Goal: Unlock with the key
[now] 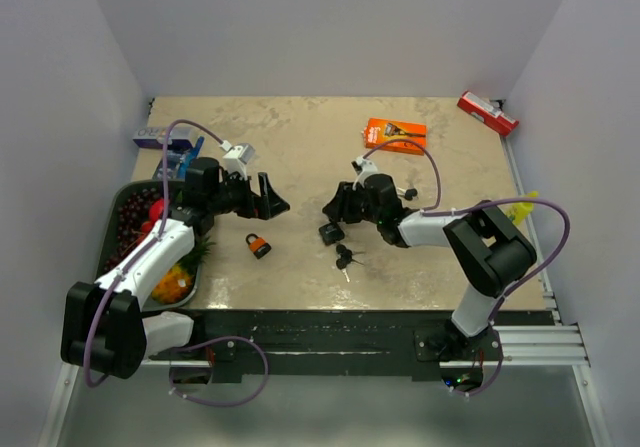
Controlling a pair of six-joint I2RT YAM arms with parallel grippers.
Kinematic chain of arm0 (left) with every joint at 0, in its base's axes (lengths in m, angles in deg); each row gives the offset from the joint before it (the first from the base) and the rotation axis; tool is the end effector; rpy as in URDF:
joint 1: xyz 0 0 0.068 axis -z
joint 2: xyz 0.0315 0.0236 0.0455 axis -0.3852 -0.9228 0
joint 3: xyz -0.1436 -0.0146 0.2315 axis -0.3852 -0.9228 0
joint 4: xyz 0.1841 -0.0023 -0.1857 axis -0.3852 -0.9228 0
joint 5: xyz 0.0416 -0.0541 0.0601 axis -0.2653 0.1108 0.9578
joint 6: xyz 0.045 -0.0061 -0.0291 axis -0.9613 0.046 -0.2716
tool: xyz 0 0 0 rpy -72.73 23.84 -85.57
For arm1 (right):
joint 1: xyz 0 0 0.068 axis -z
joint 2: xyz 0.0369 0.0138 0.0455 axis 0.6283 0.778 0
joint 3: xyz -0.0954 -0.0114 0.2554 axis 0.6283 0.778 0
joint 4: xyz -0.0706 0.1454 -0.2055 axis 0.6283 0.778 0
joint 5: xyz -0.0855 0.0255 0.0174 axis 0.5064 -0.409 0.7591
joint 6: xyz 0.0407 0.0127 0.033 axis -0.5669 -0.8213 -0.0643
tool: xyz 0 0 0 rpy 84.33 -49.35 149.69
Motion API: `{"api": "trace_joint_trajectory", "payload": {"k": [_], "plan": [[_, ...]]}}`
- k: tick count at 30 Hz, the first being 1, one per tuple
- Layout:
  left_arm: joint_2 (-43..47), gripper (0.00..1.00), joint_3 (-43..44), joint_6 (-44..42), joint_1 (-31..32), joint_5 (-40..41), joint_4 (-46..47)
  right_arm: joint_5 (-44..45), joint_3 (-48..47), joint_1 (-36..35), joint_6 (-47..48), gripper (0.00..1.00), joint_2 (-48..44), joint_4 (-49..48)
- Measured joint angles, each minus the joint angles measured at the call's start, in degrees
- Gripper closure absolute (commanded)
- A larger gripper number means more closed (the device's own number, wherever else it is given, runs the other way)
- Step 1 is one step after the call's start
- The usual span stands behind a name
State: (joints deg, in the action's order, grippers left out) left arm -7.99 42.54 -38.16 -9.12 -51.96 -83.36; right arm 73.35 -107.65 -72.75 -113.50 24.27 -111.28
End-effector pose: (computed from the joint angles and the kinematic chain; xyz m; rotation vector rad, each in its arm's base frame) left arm 0.2488 -0.0797 0.2491 0.2027 2.1738 -0.9630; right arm 0.2863 0.2000 0.1573 -0.1531 2.1359 0.9035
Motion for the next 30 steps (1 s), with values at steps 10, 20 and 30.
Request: {"api": "trace_joint_trajectory", "payload": {"k": [10,20,30], "plan": [[-0.4,0.03,0.0,0.0,0.0,-0.2,0.0,5.3,3.3,1.6,3.5,0.48,-5.4,3.3],[-0.9,0.03,0.0,0.0,0.0,-0.7,0.0,11.0,-0.3,-2.9,11.5,0.75,-10.3,10.6],[-1.2,0.03,0.0,0.0,0.0,-0.9,0.0,9.7,-4.2,-4.4,13.7,0.89,-4.9,14.0]]}}
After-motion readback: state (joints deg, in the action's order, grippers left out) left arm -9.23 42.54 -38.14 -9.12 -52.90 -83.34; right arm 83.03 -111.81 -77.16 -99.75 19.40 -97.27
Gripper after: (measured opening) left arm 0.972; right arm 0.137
